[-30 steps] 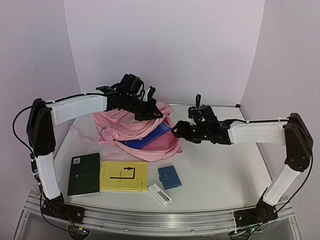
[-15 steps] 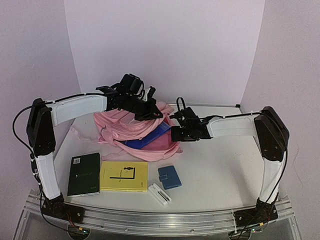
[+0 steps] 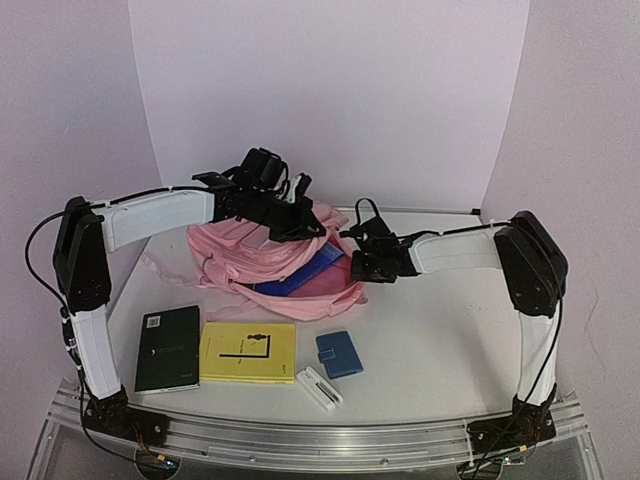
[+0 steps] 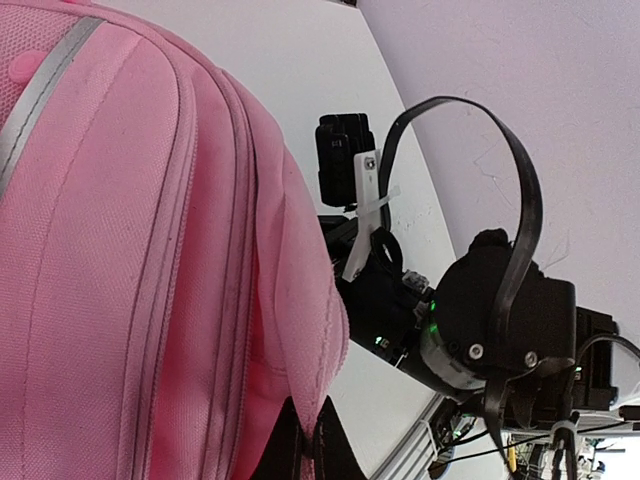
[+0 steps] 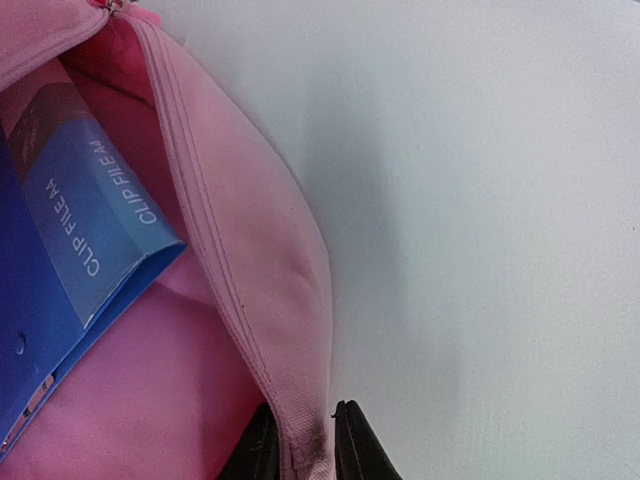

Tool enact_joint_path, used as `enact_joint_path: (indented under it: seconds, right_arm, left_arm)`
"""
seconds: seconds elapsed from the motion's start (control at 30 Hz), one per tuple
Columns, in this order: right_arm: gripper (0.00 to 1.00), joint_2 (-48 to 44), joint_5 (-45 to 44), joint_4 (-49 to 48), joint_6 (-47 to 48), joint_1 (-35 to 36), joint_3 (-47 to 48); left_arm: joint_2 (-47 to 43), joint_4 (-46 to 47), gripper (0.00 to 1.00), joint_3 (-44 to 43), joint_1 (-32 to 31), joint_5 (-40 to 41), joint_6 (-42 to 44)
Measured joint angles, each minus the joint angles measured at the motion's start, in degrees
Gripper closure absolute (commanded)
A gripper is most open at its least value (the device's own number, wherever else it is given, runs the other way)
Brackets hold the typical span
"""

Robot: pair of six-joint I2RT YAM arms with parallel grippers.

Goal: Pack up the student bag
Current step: Place the files in the student bag, then adjust the student bag at the center of the board.

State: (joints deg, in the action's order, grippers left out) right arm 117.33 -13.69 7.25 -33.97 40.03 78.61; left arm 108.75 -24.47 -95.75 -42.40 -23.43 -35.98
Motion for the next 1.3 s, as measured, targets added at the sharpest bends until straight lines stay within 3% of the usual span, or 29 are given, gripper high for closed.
enact_joint_path:
  seconds: [0.33,0.4,0.47,0.6,0.73,0.9,1.13,1.3]
  right_arm:
    - [1.00,-6.41,15.01,-7.27,-5.14,-9.27,-7.05]
    - [1.00,-7.00,15.94,-7.59,-5.12,-10.47,-7.80]
    - [0.99,-7.60,16.49,-7.66,-4.99,-11.63,-8.60]
    - [0.56,-8.66,17.61,-7.69,-3.97,-14.60,-9.52]
    - [0.38,-12.05,17.15,-7.31,-2.42,-18.65,-11.02]
    - [0.28,-19.86,15.14,-4.80,0.43,-22.55,-11.77]
    - [0.33,-32.77,21.16,-1.51,4.06,-20.96,-14.75]
    - [0.33,-40.53,25.69,0.05,3.74,-15.33,-19.24]
  left_arm:
    - [2.40,0.08,1.00,-1.26,-3.86,4.20,0.56]
    - [5.60,0.12,0.89,-4.72,-4.96,4.19,0.58]
    - [9.05,0.31,0.68,-8.12,-6.01,3.98,0.70]
    - [12.72,0.55,0.37,-11.52,-7.43,2.68,1.20]
    - [11.90,1.36,0.21,-11.11,-7.93,2.22,2.02]
    - [2.86,2.53,0.13,-2.02,-7.17,4.26,2.90]
    - [-17.01,3.32,0.08,17.08,-0.36,6.05,-1.35]
    - [-25.11,3.41,0.07,29.80,6.79,8.16,-5.48]
